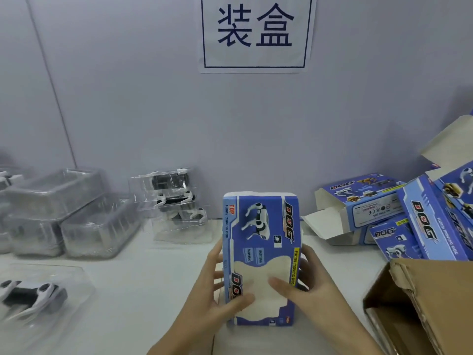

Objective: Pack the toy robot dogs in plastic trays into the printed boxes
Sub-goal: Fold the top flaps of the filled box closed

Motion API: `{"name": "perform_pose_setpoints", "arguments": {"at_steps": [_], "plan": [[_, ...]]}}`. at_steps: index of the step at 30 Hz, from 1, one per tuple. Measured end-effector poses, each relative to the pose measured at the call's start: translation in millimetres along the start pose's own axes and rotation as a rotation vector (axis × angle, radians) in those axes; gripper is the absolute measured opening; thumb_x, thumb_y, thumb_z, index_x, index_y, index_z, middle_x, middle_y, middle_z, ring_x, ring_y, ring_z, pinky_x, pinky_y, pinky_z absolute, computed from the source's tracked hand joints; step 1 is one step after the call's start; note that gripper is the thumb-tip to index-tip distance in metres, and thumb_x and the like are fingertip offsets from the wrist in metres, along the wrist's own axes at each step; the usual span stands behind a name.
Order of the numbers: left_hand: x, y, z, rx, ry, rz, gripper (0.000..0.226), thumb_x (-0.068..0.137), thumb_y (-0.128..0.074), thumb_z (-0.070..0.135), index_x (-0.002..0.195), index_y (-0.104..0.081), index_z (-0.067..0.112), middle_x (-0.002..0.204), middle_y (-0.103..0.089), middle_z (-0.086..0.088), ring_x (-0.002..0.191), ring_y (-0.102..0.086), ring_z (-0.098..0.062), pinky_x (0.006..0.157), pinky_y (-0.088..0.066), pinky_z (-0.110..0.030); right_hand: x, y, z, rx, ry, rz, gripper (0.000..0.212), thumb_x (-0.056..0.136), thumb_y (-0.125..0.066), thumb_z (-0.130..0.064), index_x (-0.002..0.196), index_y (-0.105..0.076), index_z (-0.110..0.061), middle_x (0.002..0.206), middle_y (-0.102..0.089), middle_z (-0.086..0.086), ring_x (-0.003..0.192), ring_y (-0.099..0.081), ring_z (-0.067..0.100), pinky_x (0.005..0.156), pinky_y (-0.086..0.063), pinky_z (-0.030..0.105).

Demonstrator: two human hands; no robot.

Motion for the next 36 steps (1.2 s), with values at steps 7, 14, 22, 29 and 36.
{"name": "perform_pose_setpoints", "arguments": {"at_steps": [7,14,22,29,36], "plan": [[71,96,37,0.347,-0.11,0.496,0.07,0.096,-0.061,0.062,0.154,-0.04,0.03,0.147,-0.051,0.008,0.135,-0.05,-0.012,0.116,-0.042,-0.041,13,13,12,0.085,0.072,0.245,0.068,0.077,-0.086,-0.005,0.125,-0.051,-0.039,0.116,-0.067,-0.01,0.1,-0.065,-0.001,0.074,-0.05,0.017],[188,177,70,1.236,-0.01,0.326,0.108,0.073,-0.063,0.089,0.16,-0.032,0.031,0.166,-0.029,-0.003,0.152,-0.025,-0.033,0.114,-0.035,-0.06,23,13,17,0.123,0.043,0.238,0.074,0.073,-0.087,0.003,0.127,-0.05,-0.031,0.111,-0.064,-0.01,0.099,-0.06,0.004,0.069,-0.047,0.025],[216,179,25,1.156,0.132,0.354,0.064,0.084,-0.059,0.075,0.135,-0.057,0.037,0.123,-0.07,0.009,0.127,-0.055,-0.026,0.107,-0.035,-0.054,30,9,22,0.101,0.037,0.238,0.075,0.065,-0.095,-0.005,0.119,-0.052,-0.034,0.108,-0.067,-0.009,0.099,-0.062,0.002,0.065,-0.048,0.021],[197,178,43,0.936,-0.164,0.534,0.03,0.093,-0.07,0.035,0.116,-0.072,0.017,0.069,-0.063,0.009,0.081,-0.068,-0.027,0.09,-0.041,-0.04,30,8,19,0.105,0.078,0.24,0.078,0.071,-0.091,-0.007,0.131,-0.047,-0.032,0.114,-0.062,-0.013,0.103,-0.06,0.005,0.068,-0.047,0.018],[129,172,94,0.587,-0.429,0.819,0.043,0.09,-0.079,0.014,0.132,-0.07,0.015,0.107,-0.071,0.006,0.109,-0.069,-0.029,0.104,-0.049,-0.057,19,16,13,0.106,0.152,0.366,0.084,0.069,-0.088,-0.023,0.138,-0.043,-0.041,0.116,-0.059,-0.021,0.1,-0.061,-0.014,0.074,-0.047,0.015]]}}
Point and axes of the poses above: each hand's wrist, its own x-axis towards the middle knuckle, its own y-axis out of the back of the hand, z = x × y, the point moved 8 cm from there along x, towards the middle knuckle
